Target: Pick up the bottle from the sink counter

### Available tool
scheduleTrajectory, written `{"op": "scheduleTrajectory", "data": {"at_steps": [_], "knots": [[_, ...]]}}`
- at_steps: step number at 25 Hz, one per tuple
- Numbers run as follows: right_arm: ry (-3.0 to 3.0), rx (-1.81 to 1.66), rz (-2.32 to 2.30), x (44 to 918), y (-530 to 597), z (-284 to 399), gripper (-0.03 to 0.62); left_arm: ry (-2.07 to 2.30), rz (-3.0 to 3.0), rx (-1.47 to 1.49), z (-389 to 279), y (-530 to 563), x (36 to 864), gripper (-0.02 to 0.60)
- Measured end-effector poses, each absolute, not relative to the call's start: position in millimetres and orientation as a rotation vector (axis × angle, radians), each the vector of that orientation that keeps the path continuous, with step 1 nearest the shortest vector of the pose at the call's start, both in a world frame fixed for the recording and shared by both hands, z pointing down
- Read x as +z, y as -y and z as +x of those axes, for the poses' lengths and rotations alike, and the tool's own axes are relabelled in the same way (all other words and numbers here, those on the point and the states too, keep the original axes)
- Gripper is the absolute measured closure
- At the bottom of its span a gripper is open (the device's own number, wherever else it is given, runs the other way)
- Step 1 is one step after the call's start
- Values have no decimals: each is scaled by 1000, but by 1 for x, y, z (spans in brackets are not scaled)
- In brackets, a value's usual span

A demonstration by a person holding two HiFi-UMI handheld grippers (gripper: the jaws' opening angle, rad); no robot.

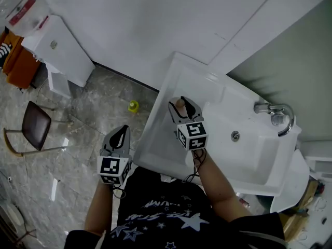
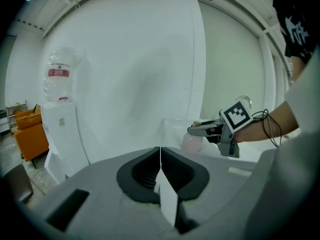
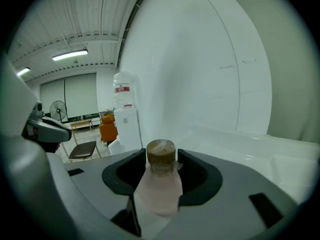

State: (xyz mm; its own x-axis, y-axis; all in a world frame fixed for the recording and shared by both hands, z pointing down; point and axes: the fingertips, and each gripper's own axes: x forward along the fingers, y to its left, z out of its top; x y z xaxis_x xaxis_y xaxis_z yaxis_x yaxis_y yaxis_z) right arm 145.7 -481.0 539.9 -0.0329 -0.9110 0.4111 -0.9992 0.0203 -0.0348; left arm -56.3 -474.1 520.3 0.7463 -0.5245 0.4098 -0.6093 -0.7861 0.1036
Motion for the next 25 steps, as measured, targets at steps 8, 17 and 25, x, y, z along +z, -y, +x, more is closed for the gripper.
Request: {"op": "scheduleTrajectory", "data": {"at_steps": [8, 17, 25], "knots": [[1981, 401, 1987, 537, 483, 147, 457, 873, 2710, 541, -54, 472, 524, 560], [2015, 361, 1982, 515, 475, 149, 459, 913, 2732, 520, -57, 460, 513, 559], [2109, 332, 1971, 474, 437, 149, 459, 979, 2748, 483, -55, 422, 493, 559]]}}
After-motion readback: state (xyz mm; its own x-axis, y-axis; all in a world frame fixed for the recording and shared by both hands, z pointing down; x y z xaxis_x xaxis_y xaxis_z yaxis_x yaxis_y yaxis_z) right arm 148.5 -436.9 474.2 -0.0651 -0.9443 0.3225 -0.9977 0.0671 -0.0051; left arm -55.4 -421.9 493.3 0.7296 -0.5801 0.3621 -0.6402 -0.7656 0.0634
